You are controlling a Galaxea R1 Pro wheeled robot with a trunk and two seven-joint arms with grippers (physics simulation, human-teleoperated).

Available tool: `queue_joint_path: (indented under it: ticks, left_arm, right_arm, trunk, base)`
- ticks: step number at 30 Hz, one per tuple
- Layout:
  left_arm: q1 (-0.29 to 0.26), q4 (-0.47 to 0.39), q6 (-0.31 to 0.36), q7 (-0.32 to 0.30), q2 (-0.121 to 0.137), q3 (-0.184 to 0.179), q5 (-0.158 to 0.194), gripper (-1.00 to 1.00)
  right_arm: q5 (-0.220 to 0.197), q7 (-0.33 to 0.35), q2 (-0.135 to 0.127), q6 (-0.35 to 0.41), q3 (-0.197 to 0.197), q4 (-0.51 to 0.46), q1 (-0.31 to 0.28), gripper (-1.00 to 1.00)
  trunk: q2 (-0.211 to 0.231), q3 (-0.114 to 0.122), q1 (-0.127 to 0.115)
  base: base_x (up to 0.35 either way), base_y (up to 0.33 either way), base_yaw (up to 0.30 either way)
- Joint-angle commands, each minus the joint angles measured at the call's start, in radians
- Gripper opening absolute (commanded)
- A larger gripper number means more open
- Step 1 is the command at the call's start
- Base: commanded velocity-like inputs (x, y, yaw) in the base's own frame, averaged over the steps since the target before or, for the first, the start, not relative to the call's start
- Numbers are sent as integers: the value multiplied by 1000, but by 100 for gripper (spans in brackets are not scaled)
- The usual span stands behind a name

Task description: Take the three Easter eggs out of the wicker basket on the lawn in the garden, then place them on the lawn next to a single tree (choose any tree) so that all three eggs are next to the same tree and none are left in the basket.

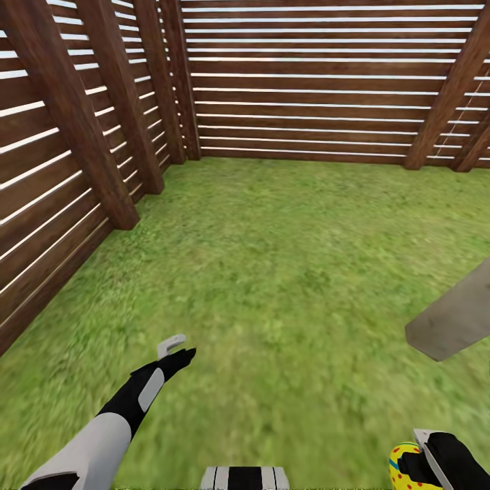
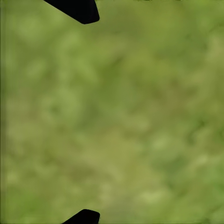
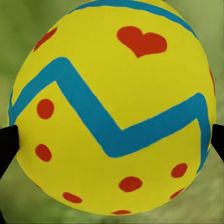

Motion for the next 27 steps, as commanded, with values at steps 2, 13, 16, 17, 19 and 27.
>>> queue_joint_path:
  ticks: [2,13,16,17,19,27]
  left_arm:
    - [0,-2,8,-2,-1,6,7,100]
    - [0,-2,-14,-2,-2,6,7,100]
    - [0,-1,-14,-3,-4,6,7,100]
    - [0,1,-14,-2,-6,6,7,100]
    - [0,4,-14,-3,-8,6,7,100]
    - [0,6,-13,-3,-10,6,7,100]
  right_arm:
    - [3,6,0,4,-3,-1,0,-100]
    - [8,5,0,4,-3,-2,0,100]
    - [8,5,0,4,-4,-2,0,100]
    - [8,5,0,4,-4,-1,0,100]
    - [8,5,0,4,-4,0,0,100]
    - [8,5,0,4,-3,2,0,100]
  trunk:
    - [-1,-9,1]
    - [-1,-9,1]
    - [-1,-9,1]
    - [-1,-9,1]
    - [-1,-9,1]
    - [0,7,-1]
  base:
    - [0,0,0]
    - [0,0,0]
    - [0,0,0]
    - [0,0,0]
    - [0,0,0]
    - [0,0,0]
